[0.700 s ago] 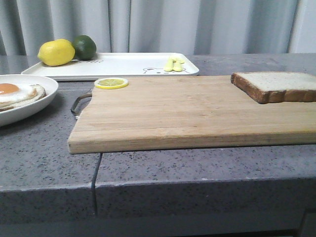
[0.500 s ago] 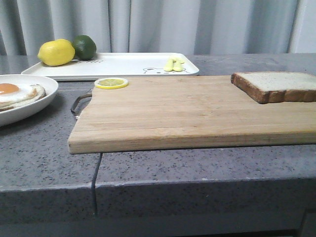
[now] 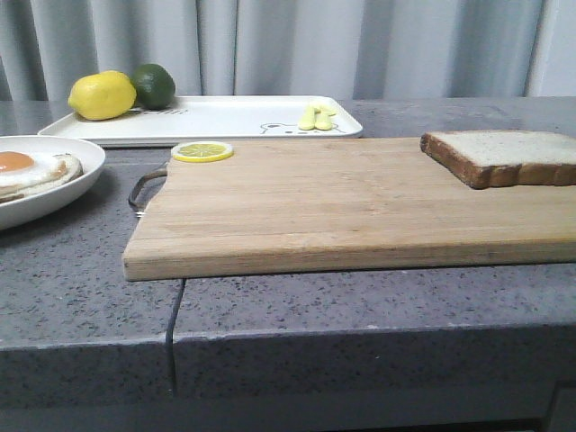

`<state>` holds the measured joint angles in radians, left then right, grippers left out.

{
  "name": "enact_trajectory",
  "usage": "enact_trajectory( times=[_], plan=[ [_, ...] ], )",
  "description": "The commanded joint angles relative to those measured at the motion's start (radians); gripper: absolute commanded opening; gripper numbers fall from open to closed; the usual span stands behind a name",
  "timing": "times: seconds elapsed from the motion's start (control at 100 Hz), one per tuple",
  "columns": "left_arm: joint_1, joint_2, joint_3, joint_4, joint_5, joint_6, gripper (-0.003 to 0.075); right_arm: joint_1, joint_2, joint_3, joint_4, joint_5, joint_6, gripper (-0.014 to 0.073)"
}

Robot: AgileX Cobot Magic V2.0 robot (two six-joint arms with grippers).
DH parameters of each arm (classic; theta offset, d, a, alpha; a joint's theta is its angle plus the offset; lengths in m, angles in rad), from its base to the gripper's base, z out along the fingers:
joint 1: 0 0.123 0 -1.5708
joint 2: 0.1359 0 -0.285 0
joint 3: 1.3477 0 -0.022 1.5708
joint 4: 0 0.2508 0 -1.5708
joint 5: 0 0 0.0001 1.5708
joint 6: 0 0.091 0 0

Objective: Place bread and move sandwich to tray
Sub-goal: 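Move the right gripper over the bread slice on the cutting board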

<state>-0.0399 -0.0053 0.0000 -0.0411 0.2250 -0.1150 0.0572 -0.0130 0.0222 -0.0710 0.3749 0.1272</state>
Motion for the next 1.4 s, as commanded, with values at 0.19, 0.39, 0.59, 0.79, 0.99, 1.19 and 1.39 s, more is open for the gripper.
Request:
enact_trajectory(
  times=[0.19,0.39,0.59,0.79,0.99,1.19,1.39],
  plan=[
    [0.001,-0.031,0.016,0.006,-0.353,0.002,-0.002,-0.007,-0.018,0.008,-0.003,-0.232,0.002,-0.0069],
    [0.001,-0.031,0.016,0.006,-0.428,0.002,-0.002,-0.007,-0.016,0.008,-0.003,-0.416,0.002,-0.0069],
    [0.001,-0.029,-0.028,-0.076,-0.422,-0.002,-0.002,-0.007,-0.016,0.004,-0.01,-0.499,0.0,-0.0069],
    [0.001,0.038,-0.173,-0.071,-0.237,-0.002,-0.002,-0.006,0.011,-0.059,-0.084,-0.484,-0.001,-0.0065],
    [0.001,0.181,-0.296,-0.071,-0.186,-0.002,-0.002,-0.006,0.133,-0.22,-0.083,-0.282,-0.001,-0.006],
    [0.001,0.318,-0.37,-0.071,-0.184,-0.002,-0.002,-0.006,0.327,-0.416,-0.065,-0.117,0.002,-0.006],
    [0.0,0.399,-0.397,-0.071,-0.195,-0.002,-0.002,-0.006,0.549,-0.609,-0.066,-0.004,0.002,0.0057]
  ],
)
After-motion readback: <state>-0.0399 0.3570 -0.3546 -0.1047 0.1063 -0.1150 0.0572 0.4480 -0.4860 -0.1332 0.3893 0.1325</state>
